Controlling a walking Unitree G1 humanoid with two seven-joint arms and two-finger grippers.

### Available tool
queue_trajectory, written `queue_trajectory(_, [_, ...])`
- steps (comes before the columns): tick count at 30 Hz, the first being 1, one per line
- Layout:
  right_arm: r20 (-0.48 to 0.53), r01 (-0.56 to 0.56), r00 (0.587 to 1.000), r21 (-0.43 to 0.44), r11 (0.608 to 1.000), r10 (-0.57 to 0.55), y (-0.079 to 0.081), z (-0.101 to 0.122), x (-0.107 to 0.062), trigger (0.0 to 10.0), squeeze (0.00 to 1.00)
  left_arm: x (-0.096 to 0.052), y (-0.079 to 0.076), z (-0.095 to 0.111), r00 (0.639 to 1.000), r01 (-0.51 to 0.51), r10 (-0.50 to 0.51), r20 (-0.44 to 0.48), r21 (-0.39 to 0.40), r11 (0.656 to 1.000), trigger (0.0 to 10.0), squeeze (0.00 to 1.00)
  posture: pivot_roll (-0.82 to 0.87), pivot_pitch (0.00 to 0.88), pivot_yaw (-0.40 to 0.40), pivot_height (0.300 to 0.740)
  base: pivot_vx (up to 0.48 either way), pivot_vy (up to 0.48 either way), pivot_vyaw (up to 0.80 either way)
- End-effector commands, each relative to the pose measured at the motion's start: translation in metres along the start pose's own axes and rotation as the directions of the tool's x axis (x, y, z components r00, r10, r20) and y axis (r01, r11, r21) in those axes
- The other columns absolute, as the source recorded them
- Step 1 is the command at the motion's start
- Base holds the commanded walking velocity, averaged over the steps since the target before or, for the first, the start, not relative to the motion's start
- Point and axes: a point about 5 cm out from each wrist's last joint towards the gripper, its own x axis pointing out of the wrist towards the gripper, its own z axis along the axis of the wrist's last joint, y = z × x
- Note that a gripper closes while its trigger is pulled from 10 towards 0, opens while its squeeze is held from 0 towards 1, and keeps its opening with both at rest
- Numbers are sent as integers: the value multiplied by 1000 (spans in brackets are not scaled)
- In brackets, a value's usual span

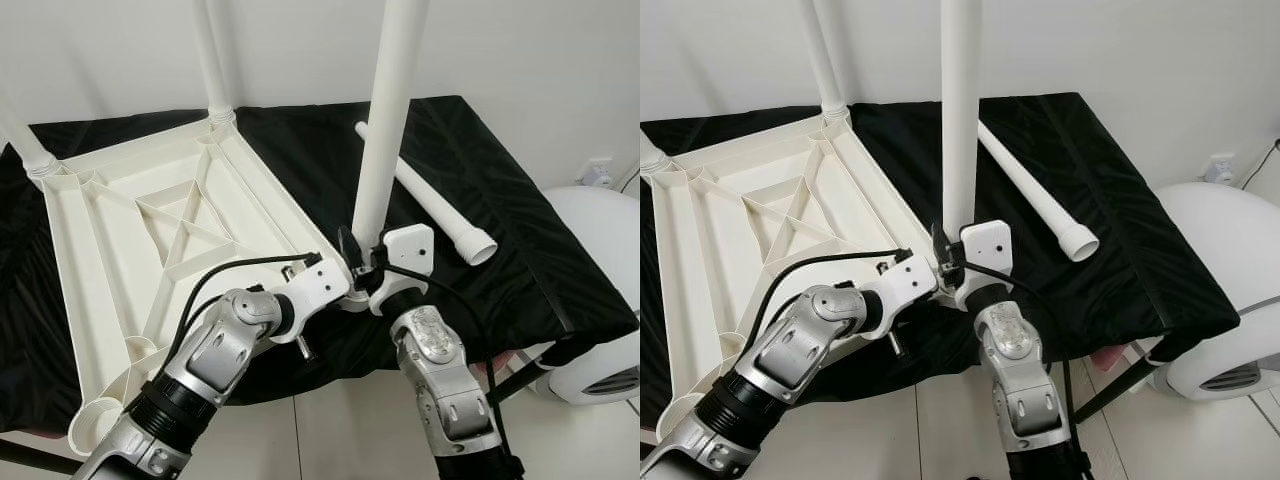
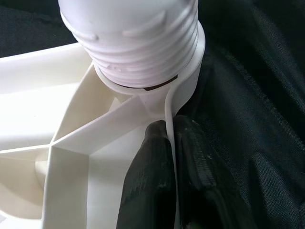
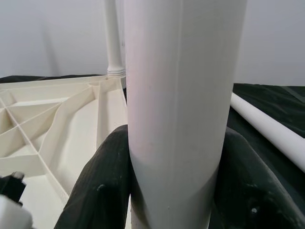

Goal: Building children table

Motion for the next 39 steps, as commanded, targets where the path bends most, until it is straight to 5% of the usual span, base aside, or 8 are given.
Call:
queue_trajectory(1, [-234,-20,972,26,999,26,10,-46,-10,10000,0,4,-4,-6,999,-22,23,-36,13,1000,10000,0,-98,137,28,740,0,0,0])
queue_trajectory(15, [-207,-82,975,28,996,86,11,-47,-20,10000,0,3,-1,-6,999,-28,28,-41,14,1000,10000,0,-105,148,37,740,0,0,0])
queue_trajectory(22, [-211,-123,971,-40,992,112,-13,-55,-29,10000,0,4,-2,-6,999,-22,23,-40,18,1000,10000,0,-108,155,42,740,0,0,0])
queue_trajectory(39, [-208,-254,946,0,967,249,-38,-52,-17,10000,0,3,-3,-5,999,-17,18,-39,29,999,10000,0,-102,141,45,740,0,0,0])
